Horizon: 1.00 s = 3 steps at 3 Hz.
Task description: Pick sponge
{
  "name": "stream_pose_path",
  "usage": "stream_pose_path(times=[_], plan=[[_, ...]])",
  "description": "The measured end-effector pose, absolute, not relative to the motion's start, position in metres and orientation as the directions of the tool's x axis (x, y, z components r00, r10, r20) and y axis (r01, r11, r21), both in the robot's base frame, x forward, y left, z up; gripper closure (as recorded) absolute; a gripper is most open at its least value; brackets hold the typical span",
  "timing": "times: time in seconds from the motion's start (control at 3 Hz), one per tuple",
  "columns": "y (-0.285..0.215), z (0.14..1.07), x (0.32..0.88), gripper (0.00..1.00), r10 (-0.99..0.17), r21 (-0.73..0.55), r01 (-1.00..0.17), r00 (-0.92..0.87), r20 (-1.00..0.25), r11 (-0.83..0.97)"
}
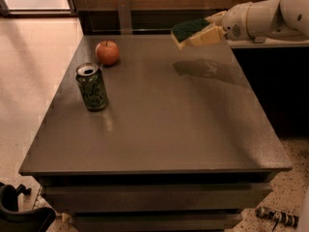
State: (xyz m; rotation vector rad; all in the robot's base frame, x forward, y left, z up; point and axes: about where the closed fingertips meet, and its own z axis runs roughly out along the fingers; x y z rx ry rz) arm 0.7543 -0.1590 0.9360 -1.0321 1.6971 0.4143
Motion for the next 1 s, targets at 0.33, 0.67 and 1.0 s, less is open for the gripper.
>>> stream_pose_path(times=[0.33, 0.67, 1.0], plan=[[-0.172, 0.952, 0.74, 1.0, -0.439, -0.239, -0.768, -0.061, -0.896, 0.594], [-0.181, 0.967, 0.723, 1.0, -0.448, -0.274, -0.739, -0.042, -0.893, 0.616], [-0.181, 0.967, 0.723, 1.0, -0.448, -0.274, -0.739, -0.042, -0.893, 0.616]])
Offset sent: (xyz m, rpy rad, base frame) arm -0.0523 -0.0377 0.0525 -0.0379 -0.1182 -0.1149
